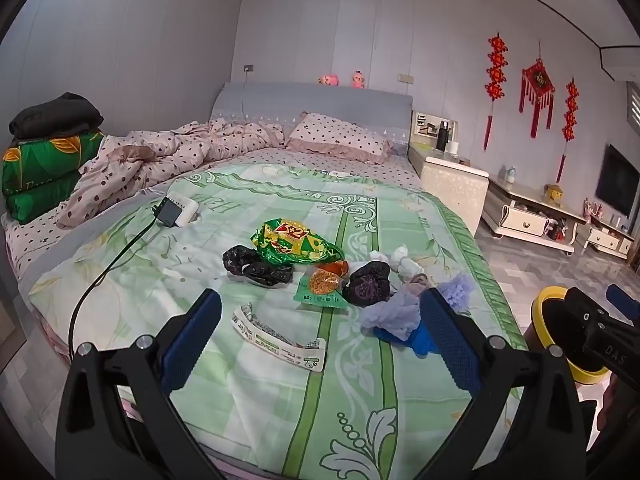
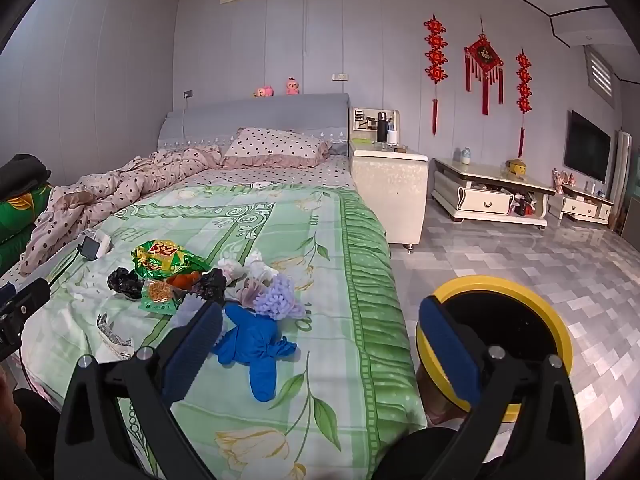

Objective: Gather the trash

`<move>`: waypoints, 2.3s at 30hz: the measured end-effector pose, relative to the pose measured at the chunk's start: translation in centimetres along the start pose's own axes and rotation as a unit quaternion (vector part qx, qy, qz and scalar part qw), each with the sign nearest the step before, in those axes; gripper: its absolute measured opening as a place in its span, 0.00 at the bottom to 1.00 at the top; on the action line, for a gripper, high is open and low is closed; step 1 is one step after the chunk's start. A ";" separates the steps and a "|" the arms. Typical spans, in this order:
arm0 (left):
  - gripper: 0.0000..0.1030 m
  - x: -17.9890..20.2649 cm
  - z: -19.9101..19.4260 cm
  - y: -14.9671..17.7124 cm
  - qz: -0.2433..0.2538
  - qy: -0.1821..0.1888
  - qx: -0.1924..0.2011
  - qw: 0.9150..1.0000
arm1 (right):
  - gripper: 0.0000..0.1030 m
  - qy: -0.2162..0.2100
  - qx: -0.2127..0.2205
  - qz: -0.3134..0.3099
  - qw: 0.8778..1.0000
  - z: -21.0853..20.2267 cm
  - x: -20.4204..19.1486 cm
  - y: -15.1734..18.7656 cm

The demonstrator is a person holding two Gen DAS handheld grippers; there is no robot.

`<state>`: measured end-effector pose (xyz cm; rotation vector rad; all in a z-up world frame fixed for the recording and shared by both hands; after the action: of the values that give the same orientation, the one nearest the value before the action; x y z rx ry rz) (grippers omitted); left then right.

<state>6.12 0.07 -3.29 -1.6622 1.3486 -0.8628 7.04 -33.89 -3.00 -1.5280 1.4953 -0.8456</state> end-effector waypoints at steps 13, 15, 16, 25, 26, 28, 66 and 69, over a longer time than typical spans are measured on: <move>0.93 0.4 0.5 0.6 -0.001 0.002 -0.008 1.000 | 0.92 0.000 -0.001 0.002 1.000 0.1 0.3 0.3; 0.93 0.4 0.5 0.6 0.000 0.002 -0.008 1.000 | 0.92 0.000 -0.001 0.003 1.000 0.1 0.3 0.3; 0.93 0.4 0.5 0.6 -0.001 0.002 -0.008 1.000 | 0.92 0.000 -0.002 0.003 1.000 0.1 0.3 0.3; 0.93 0.5 0.7 0.9 -0.001 0.001 -0.014 1.000 | 0.92 -0.001 -0.003 0.005 1.000 0.1 0.5 0.8; 0.93 0.5 0.7 0.9 -0.002 0.001 -0.014 1.000 | 0.92 -0.001 -0.003 0.005 1.000 0.1 0.5 0.8; 0.93 0.5 0.7 0.9 -0.002 0.002 -0.015 1.000 | 0.92 -0.001 -0.004 0.005 1.000 0.1 0.5 0.6; 0.93 0.5 0.8 1.0 -0.003 0.002 -0.017 1.000 | 0.92 -0.003 -0.007 0.010 1.000 0.4 0.5 0.8; 0.93 0.5 0.8 1.0 -0.003 0.002 -0.017 1.000 | 0.92 -0.003 -0.007 0.011 1.000 0.4 0.6 0.7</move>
<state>6.50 -0.35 -4.52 -1.6919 1.3695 -0.8501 7.13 -34.39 -3.82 -1.5214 1.5144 -0.8191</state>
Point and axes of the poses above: each gripper's, at about its wrist camera, not at the fingertips, and z roughly the way its jaws point, x to its right, y to its underside, the point moved 7 cm from there along z, roughly the way its jaws point, and after that the axes turned 10 degrees about -y, right-handed, at the moved point
